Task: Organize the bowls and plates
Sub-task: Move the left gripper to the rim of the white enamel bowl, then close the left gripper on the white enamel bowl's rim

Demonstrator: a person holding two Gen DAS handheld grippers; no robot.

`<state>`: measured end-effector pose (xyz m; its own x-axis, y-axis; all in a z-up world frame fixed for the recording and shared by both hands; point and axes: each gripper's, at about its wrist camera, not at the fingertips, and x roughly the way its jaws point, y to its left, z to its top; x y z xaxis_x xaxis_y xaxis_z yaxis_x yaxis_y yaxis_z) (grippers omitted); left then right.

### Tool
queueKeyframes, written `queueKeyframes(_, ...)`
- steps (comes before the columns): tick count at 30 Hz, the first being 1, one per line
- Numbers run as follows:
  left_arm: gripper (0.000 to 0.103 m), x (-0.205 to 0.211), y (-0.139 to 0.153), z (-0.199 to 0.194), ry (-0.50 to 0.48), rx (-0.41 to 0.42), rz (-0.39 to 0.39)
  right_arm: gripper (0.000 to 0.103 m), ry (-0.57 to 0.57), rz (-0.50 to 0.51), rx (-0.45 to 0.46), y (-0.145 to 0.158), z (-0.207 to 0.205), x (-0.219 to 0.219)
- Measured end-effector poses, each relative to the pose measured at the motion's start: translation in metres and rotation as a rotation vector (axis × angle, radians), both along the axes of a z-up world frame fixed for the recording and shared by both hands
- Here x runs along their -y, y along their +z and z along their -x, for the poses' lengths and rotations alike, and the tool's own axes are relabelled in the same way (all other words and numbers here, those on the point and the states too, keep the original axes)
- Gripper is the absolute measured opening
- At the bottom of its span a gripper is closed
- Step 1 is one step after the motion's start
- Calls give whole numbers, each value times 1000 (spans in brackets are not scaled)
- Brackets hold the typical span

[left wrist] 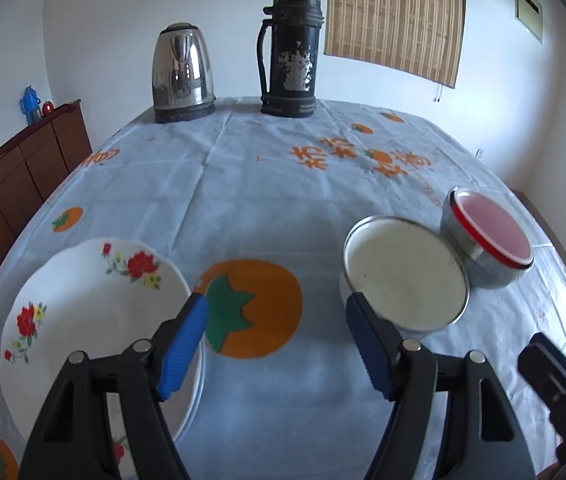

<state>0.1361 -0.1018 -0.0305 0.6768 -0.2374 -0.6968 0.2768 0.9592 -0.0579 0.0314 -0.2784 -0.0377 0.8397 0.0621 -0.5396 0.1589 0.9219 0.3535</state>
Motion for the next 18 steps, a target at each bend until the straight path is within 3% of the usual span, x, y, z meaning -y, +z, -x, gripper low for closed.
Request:
queueKeyframes(2, 72, 4, 5, -8, -27, -14, 38, 64, 5, -29, -3, -2, -7, 4)
queueKeyframes(6, 59, 16, 11, -30, -66, -54, 74, 32, 6, -157, -52, -10, -30, 21)
queueKeyframes(15, 59, 32, 8, -73, -78, -150, 68, 31, 0, -254, -80, -17, -59, 29)
queueKeyframes(18, 59, 36, 2, -76, -81, -159, 48, 36, -1, -253, -95, -19, -66, 27)
